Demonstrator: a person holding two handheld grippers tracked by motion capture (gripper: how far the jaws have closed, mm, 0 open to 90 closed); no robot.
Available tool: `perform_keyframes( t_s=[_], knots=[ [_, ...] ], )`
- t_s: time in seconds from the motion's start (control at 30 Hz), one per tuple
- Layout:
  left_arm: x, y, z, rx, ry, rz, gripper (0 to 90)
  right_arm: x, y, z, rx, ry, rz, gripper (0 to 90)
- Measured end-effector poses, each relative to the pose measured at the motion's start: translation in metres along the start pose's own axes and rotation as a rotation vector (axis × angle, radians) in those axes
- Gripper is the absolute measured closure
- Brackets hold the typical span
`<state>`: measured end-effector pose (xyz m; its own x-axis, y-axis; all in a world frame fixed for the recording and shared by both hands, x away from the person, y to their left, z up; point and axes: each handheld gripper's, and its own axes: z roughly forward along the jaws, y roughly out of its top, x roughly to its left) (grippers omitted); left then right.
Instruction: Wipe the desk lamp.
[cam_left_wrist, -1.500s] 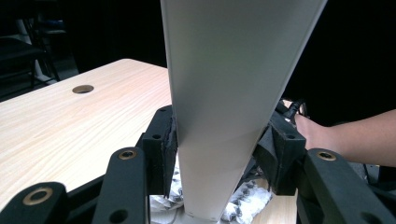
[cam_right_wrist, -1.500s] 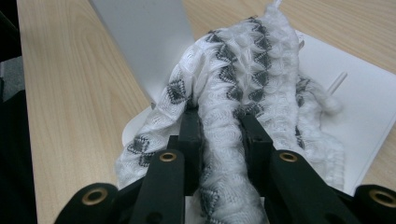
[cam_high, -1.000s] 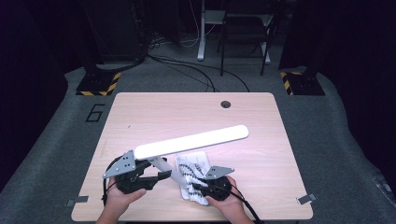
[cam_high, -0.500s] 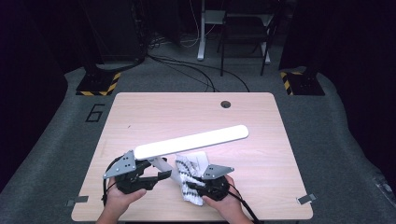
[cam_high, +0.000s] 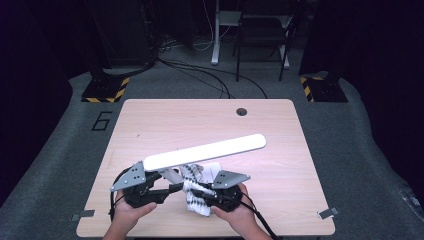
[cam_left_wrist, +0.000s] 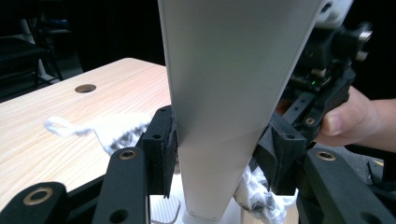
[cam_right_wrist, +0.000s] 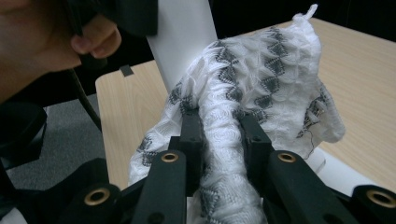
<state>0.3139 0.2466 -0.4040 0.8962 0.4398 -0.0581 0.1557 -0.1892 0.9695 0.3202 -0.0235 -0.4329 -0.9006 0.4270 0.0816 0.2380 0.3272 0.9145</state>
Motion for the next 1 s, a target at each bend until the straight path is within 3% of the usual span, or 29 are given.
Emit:
perform_keyframes(
  t_s=[0.23, 0.5, 0.67, 1.0],
  knots=[
    [-0.001, 0.0, 0.001, -0.002, 0.006, 0.002, 52.7, 0.005, 0.013, -0.002, -0.036, 0.007, -0.01, 75.3],
    [-0.001, 0.0, 0.0, 0.001, 0.006, 0.002, 52.7, 0.011, 0.021, -0.004, -0.051, -0.008, -0.059, 75.2],
    [-0.001, 0.0, 0.0, 0.003, 0.005, 0.002, 52.6, 0.008, 0.018, -0.003, -0.061, 0.004, -0.045, 75.2],
    [-0.001, -0.001, 0.0, -0.003, 0.01, 0.003, 52.3, 0.001, -0.004, -0.002, -0.004, -0.008, -0.023, 74.9]
  ],
)
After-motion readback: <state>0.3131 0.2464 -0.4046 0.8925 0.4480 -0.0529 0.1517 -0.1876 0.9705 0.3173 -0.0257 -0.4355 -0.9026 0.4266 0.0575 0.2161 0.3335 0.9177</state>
